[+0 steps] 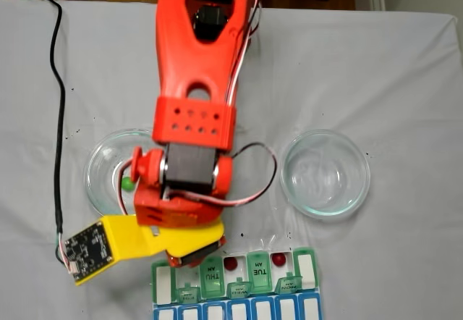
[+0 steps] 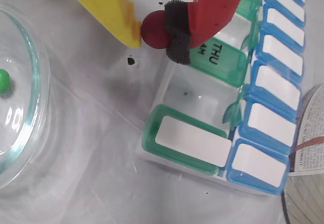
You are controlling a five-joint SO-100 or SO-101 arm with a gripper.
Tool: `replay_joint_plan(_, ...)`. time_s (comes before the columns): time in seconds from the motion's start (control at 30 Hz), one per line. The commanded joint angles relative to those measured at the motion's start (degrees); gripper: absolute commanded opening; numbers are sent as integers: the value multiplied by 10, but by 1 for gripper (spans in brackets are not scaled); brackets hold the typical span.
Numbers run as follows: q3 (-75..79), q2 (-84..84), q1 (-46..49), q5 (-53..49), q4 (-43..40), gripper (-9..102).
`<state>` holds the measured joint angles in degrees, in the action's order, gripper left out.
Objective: Sort medicines into box.
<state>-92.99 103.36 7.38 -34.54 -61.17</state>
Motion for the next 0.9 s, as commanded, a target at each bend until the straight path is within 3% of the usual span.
replay_joint_plan(0.0,30,11,4,-5,31,0)
replay_joint_plan(0.4,10,-20,-15,-10,137,0)
replay_joint_plan(0.87,0,-39,-25,-14,181,1)
